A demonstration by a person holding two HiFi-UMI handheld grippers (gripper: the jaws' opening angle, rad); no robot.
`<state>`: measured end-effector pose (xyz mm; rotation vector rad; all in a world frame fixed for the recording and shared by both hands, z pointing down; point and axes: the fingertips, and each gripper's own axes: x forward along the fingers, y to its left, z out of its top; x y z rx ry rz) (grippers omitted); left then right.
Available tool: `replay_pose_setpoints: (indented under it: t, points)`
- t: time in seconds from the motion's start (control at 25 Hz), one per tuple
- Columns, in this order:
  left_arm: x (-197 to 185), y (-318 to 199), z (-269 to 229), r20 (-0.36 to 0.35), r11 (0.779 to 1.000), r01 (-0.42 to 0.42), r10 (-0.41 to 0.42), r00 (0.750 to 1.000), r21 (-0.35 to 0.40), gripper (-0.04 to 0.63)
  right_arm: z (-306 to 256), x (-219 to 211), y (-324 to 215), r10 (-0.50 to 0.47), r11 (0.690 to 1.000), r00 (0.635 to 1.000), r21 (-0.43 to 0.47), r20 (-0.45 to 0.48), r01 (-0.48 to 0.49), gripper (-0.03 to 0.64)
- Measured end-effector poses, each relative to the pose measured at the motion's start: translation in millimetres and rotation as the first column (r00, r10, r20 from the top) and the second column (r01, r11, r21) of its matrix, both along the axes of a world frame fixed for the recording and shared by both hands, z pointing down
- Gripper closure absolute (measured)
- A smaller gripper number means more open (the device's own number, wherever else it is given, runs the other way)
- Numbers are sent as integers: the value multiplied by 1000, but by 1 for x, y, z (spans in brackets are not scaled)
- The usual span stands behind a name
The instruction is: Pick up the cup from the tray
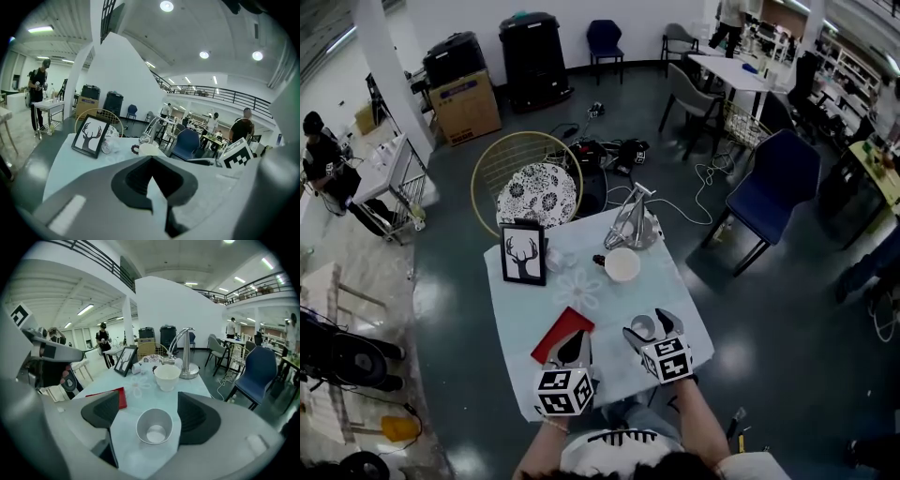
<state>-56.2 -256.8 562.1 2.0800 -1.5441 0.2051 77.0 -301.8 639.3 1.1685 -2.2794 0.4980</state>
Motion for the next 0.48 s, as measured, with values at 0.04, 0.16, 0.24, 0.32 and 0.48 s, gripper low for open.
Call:
replay_pose_setpoints:
  t: [0.04, 0.16, 0.24, 0.32, 0.48]
  points:
    - [0, 1, -2, 1, 1000, 2, -2, 1000, 4, 594, -7, 1, 0, 7, 1000, 1000, 18, 18, -8, 209]
    - [1, 5, -10, 14, 1000, 13, -14, 1000, 20, 594, -30, 1, 0, 41, 997, 994, 54, 101, -46, 235]
    - [0, 5, -17, 10, 999, 17, -17, 1000, 42, 594, -41, -1, 1, 46, 996, 992, 75, 114, -55, 287]
    - [-2, 5, -23, 2, 998, 23, -23, 1000, 57, 594, -48, -8, 5, 27, 996, 991, 86, 127, -38, 360]
    - [-4, 6, -28, -1, 997, 28, -28, 1000, 75, 594, -51, -21, 10, 5, 998, 983, 59, 186, -16, 445]
